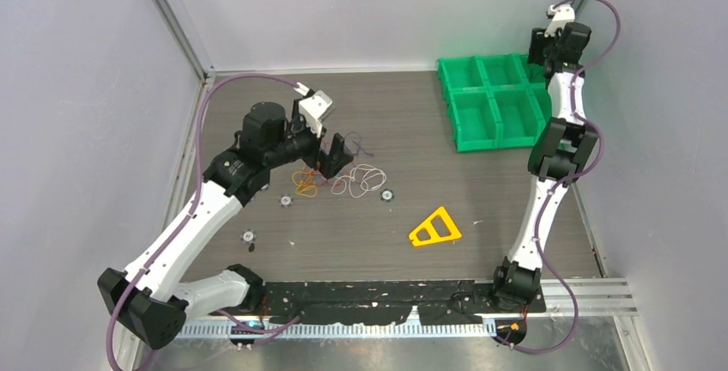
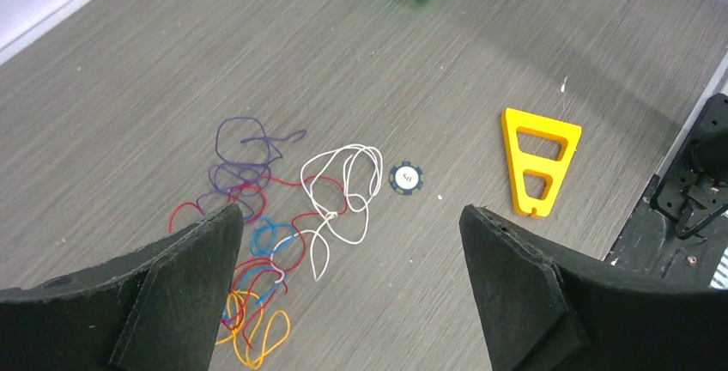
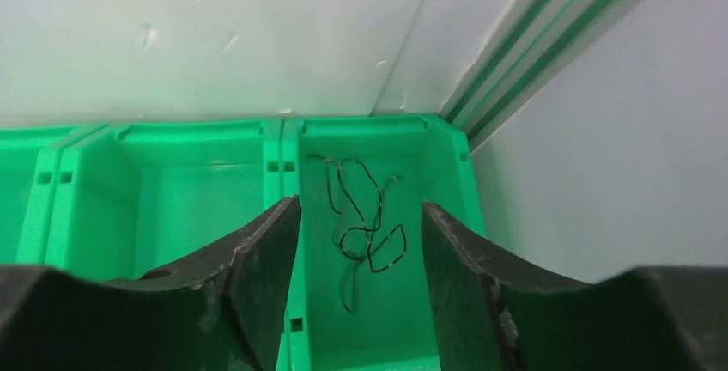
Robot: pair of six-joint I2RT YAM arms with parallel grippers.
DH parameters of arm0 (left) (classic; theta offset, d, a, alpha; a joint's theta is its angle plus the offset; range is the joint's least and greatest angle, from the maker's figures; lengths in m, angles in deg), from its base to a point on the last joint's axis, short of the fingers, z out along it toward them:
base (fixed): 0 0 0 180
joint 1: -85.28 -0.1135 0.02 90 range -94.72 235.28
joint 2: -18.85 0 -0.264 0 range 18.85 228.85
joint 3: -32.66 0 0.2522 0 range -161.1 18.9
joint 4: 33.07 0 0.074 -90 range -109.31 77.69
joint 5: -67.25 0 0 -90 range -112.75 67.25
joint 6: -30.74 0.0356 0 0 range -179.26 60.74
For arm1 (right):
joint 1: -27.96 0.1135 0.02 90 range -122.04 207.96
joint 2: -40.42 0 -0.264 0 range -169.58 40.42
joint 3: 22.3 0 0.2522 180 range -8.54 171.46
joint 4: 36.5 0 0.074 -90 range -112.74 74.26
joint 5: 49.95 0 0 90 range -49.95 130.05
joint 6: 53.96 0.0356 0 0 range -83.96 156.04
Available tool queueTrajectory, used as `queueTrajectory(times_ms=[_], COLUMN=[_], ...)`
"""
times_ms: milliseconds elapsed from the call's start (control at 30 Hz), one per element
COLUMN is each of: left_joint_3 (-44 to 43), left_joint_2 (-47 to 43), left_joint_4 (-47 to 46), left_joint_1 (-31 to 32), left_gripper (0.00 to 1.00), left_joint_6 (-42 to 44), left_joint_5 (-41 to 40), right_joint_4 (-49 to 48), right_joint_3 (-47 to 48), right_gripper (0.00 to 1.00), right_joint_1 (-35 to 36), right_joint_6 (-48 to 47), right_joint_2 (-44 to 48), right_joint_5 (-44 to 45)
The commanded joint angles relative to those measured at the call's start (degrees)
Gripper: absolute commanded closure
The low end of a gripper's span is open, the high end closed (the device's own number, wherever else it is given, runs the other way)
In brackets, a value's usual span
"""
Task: Untangle the cables
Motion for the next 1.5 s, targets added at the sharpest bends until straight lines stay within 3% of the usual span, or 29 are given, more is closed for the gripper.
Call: queueTrajectory(times_ms=[0,100,300,433,567,833,1033,1233,1400,1467], left_joint_3=[-1.40,-1.78,-2.92,-3.94,-4.02,-8.49,-7.83,-6.32,-6.47,-6.80], left_joint_2=[-0.04,-0.20,1.53,4.98,9.73,23.02,23.68,21.63,20.47,20.03], left_joint_4=[1.57,2.47,8.25,12.24,11.49,8.79,5.96,4.46,4.43,4.59], left_joint_1=[-1.32,-2.48,-6.20,-10.69,-15.26,-23.32,-23.84,-23.92,-24.25,-24.35], left_gripper=[0.00,0.00,0.00,0.02,0.13,0.28,0.27,0.26,0.26,0.26], left_joint_6=[-0.71,-0.36,-0.12,-0.20,-1.32,-2.15,-5.73,-6.94,-7.81,-7.83], left_joint_5=[0.24,0.12,2.33,5.31,7.92,13.96,16.72,15.54,13.77,13.50], right_joint_4=[4.08,14.15,37.53,43.18,39.28,32.21,27.35,24.63,24.55,24.53], right_joint_3=[0.08,-2.84,-9.74,-20.79,-33.26,-34.50,-26.09,-19.70,-16.85,-16.28], right_gripper=[0.36,0.22,0.08,0.08,0.14,0.18,0.16,0.17,0.29,0.44], right_joint_1=[0.79,0.80,4.42,16.18,28.50,44.81,47.76,49.37,50.63,50.66], right_joint_6=[-2.97,-5.19,-10.44,-10.79,-6.60,2.05,8.97,9.85,10.38,10.25], right_joint_2=[8.03,17.75,33.87,41.24,43.76,33.81,22.21,13.70,9.00,8.64], right_joint_5=[-1.21,-6.30,-24.98,-27.34,-26.01,-20.33,-13.19,-13.20,-11.10,-9.91])
